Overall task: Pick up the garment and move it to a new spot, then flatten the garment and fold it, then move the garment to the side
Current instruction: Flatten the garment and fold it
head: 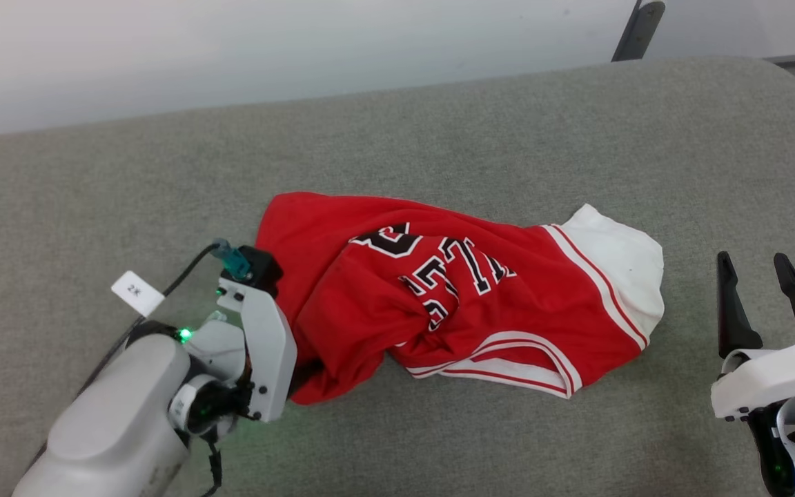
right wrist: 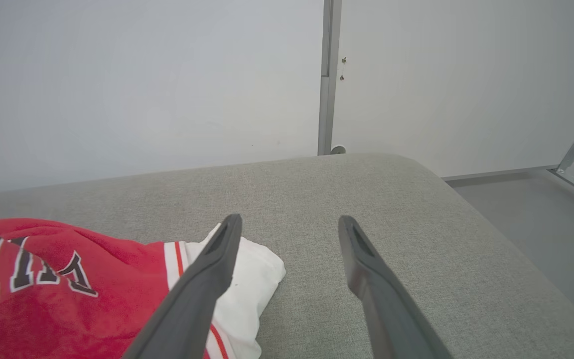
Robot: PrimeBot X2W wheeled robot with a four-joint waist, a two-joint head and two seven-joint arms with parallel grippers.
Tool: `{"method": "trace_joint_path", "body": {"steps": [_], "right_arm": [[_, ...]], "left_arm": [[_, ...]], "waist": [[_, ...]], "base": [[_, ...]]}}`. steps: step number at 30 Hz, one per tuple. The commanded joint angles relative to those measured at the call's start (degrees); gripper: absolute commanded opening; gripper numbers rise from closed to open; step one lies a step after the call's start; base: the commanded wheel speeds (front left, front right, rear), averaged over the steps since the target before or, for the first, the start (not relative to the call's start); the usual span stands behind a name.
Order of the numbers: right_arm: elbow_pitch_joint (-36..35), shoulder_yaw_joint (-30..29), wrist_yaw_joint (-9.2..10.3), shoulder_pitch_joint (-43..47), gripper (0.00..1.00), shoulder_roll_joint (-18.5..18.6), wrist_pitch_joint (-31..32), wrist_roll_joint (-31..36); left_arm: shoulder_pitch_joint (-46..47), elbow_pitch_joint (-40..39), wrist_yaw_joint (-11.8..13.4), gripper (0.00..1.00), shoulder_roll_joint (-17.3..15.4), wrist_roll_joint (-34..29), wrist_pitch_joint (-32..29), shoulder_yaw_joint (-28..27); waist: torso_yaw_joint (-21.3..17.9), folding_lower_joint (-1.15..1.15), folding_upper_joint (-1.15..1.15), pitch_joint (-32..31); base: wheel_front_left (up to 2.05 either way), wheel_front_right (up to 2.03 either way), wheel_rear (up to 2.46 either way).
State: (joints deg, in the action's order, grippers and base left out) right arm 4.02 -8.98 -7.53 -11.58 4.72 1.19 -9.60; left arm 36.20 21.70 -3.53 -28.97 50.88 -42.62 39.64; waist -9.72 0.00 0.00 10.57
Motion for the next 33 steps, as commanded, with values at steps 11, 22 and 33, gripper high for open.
{"method": "trace_joint_path", "body": {"steps": [11, 22, 33], "right_arm": [[0.8, -0.7, 0.08, -1.1, 1.00, -0.6, -1.2, -0.4], [1.1, 1.3, 0.08, -1.7, 1.00, -0.8, -1.8, -1.0], [2.9, 3.9, 0.08, -3.5, 1.00, -1.0, -3.2, -1.8]], "left_arm": [[6.6, 4.3, -2.7, 0.00, -0.5, -0.8, 3.4, -0.5], [20.4, 4.6, -3.7, 0.00, 0.6, -7.7, 11.4, 1.2], [30.0, 12.8, -4.0, 0.00, 4.4, -10.4, 22.6, 13.6]], "waist": [[-0.3, 0.00, 0.00, 0.8], [-0.8, 0.00, 0.00, 1.0], [-3.8, 0.00, 0.00, 3.8]], "base": [[0.00, 0.00, 0.00], [0.00, 0.00, 0.00], [0.00, 0.00, 0.00]]}}
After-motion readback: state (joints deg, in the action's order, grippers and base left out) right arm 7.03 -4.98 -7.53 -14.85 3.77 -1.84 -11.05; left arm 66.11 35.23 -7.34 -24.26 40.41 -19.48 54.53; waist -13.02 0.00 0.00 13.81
